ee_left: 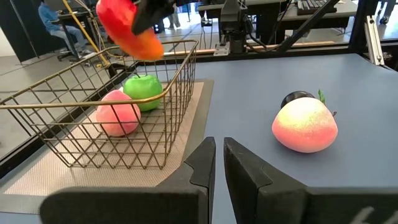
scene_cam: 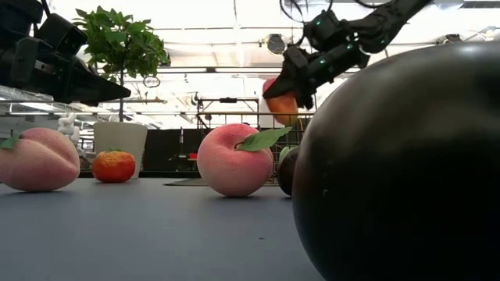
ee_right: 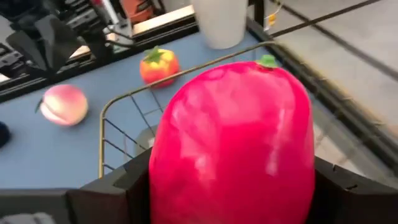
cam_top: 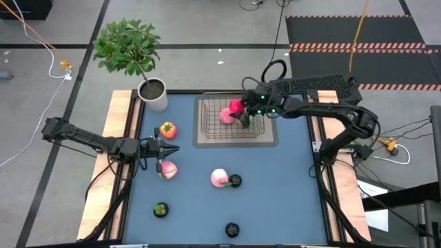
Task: Build produce basket
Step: Put the red mango into the wire basket
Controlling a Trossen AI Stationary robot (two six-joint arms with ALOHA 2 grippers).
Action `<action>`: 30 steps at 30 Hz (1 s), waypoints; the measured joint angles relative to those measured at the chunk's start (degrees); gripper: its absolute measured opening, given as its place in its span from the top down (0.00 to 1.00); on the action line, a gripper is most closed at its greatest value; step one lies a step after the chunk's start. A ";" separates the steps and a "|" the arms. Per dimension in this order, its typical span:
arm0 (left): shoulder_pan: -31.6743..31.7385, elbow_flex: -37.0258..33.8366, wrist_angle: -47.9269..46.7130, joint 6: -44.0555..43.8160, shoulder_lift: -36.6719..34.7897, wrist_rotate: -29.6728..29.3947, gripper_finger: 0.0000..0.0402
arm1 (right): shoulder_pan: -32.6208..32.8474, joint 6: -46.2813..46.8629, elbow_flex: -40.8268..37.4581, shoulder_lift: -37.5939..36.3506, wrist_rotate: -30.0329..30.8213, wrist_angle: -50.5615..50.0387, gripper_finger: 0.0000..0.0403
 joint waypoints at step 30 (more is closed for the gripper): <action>-0.01 0.00 0.00 0.00 0.00 -0.01 0.91 | 2.58 -2.31 0.04 7.07 1.89 0.98 0.20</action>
